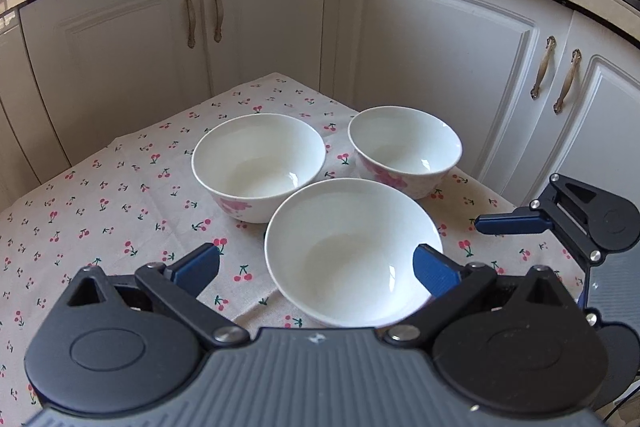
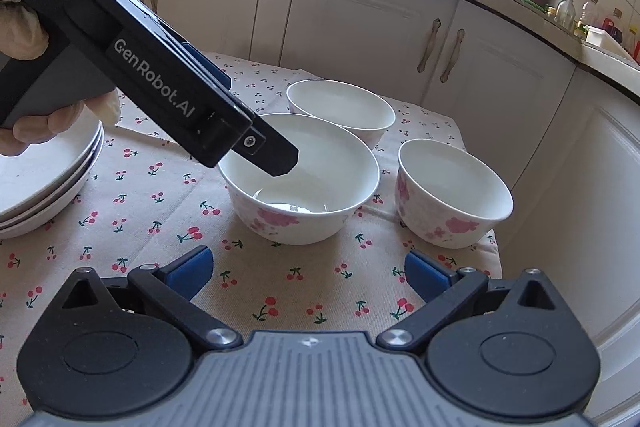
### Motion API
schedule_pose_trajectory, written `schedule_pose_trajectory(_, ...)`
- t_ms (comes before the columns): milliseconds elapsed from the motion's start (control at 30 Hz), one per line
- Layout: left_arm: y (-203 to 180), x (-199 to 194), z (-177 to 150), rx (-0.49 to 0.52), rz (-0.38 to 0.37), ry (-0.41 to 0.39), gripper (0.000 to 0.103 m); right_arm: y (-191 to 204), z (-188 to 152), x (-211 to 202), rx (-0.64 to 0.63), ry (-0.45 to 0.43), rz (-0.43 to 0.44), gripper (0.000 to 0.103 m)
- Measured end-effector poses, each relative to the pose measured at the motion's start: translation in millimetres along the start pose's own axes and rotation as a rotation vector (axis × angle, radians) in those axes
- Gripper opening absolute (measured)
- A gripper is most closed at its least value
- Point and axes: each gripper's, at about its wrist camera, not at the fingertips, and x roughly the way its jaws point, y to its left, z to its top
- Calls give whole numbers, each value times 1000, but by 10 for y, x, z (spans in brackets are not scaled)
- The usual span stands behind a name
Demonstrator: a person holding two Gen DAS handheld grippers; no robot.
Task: Organize plates and bowls
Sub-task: 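Reach the left tool to a white bowl and grasp its rim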
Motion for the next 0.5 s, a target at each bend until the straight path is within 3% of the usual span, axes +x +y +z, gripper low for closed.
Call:
schedule_pose_trajectory(400, 53, 293, 64, 24, -38, 50, 99, 38, 108, 238, -15, -11, 20, 102)
schedule_pose_trajectory(500, 51, 326, 70, 25, -56, 65, 90, 25, 125, 252, -9, -20, 21, 100)
